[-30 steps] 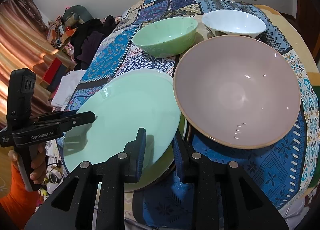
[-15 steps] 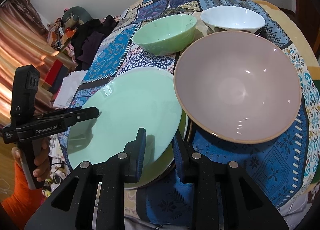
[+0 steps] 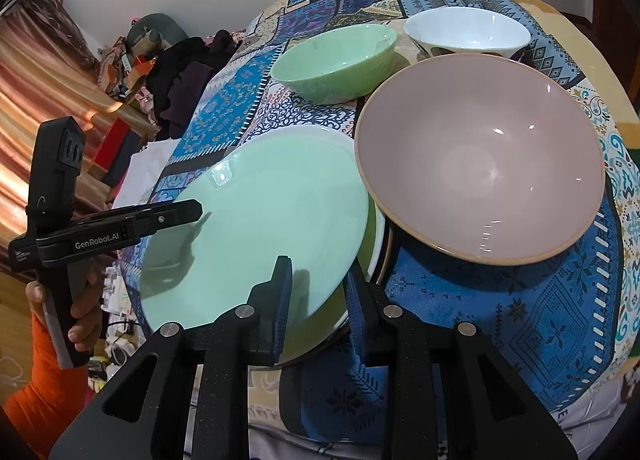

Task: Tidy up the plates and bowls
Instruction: 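Lower the pale green plate onto the white plate and open both tools, then move both tools to the large pink bowl and grasp its rim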

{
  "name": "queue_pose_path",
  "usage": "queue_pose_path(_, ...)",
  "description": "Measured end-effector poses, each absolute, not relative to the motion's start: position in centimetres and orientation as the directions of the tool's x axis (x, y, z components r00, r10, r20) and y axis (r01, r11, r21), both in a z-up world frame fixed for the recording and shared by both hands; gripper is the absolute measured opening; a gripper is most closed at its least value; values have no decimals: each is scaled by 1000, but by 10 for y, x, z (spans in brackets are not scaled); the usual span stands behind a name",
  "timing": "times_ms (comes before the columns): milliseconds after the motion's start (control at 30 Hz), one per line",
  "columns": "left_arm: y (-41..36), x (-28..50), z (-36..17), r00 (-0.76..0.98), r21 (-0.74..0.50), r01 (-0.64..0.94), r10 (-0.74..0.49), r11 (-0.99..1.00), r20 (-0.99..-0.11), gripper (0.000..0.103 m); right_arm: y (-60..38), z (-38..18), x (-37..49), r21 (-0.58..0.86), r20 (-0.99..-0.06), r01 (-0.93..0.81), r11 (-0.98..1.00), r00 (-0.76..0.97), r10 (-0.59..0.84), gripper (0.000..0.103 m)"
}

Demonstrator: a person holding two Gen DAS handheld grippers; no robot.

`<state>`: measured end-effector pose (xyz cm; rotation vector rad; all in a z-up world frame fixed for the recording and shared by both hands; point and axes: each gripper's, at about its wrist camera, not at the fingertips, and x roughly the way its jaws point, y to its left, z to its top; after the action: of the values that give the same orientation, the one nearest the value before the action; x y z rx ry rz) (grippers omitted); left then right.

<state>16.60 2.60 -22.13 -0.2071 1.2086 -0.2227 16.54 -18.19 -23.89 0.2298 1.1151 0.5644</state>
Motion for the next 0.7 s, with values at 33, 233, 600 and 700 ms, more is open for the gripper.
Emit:
queue_pose_path(33,26,166,-221,338,-275,59,-278,960,-899,36,-181,-239,165,447,-784,-315,837,314,536,24)
queue_pose_path(233,35,164,-218,352,-255,46,-255,966,-901,37,-179,-242,163,448,-780,-325,833,313,542,24)
queue_pose_path(600,45,157,-215,365,-253,14,-240,967,-899,37,-178,-236,160,404,-795,-327,854,337,505,22)
queue_pose_path(700,43,155,-203,397,-244,18,-231,970,-888,37,-184,-225,154,334,-797,-331,883,401,452,23)
